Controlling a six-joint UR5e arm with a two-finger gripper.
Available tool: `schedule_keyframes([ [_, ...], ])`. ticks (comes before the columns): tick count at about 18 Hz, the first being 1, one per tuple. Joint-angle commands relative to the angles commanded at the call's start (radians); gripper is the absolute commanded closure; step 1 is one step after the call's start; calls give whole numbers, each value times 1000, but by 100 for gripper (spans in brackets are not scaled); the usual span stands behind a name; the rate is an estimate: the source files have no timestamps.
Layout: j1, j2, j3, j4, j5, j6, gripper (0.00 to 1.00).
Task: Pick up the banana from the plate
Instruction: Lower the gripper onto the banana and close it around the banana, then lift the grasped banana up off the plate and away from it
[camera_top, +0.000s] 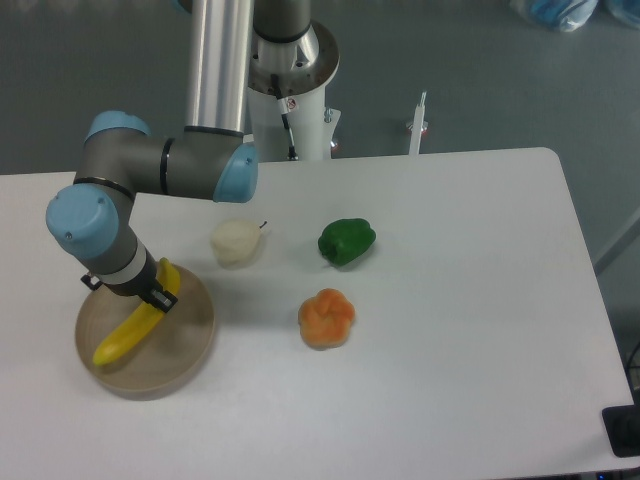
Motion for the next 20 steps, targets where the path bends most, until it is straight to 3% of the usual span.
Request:
schedule_keyframes([
  [5, 64, 49, 26, -6, -3, 5, 100],
  [8, 149, 54, 150, -12, -3, 70, 100],
  [10, 236, 61, 190, -18, -11, 155, 100],
  [17, 504, 69, 192, -35, -83, 521, 100],
  [20, 610, 71, 199, -100, -95, 687, 100],
])
